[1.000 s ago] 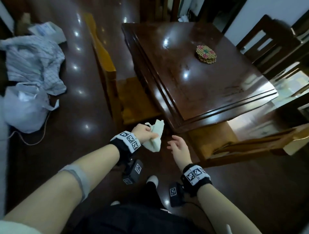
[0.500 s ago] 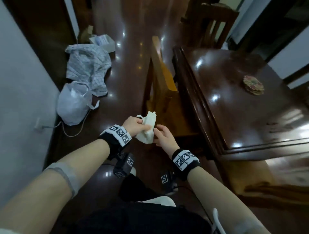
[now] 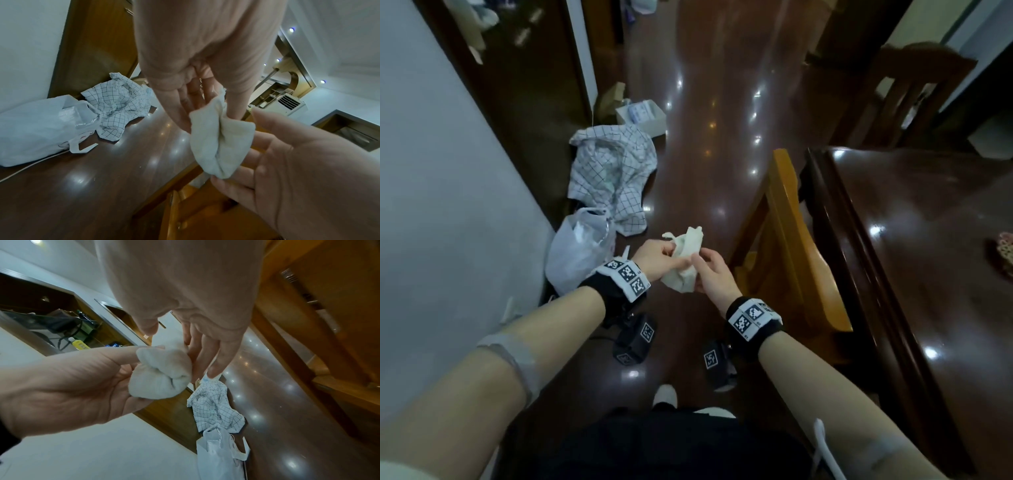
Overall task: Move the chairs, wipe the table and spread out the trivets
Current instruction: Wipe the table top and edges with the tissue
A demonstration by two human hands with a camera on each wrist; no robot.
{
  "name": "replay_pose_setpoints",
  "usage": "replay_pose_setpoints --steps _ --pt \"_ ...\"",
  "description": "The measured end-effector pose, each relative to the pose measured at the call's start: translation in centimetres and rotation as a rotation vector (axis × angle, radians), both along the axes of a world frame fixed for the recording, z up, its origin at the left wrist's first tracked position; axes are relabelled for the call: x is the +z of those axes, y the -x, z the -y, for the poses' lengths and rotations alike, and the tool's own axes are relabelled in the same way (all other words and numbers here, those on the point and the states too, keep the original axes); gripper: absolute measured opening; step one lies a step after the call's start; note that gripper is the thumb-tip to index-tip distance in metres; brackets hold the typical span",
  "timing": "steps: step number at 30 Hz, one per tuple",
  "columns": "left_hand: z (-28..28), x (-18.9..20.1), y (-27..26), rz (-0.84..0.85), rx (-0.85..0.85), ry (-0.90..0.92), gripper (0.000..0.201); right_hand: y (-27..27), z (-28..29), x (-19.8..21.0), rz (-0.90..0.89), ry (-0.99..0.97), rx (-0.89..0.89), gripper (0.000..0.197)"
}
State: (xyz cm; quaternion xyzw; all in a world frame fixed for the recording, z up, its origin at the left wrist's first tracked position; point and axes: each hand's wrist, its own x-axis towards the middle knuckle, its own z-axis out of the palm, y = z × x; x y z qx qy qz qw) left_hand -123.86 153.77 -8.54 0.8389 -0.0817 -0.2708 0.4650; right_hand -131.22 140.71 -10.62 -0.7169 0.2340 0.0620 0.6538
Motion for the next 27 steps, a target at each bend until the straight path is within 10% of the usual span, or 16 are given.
replay_pose_setpoints --steps 13,27 --pt "3.8 -0.3 -25.3 -0.046 -0.271 0.005 0.022 -22.3 4.0 0.1 -0.064 0.166 0.032 0.058" --pt "19.6 -1.0 -45.8 -0.056 -0.673 0.006 0.024 -39.6 12.9 0.0 -0.07 0.152 -0.61 0.061"
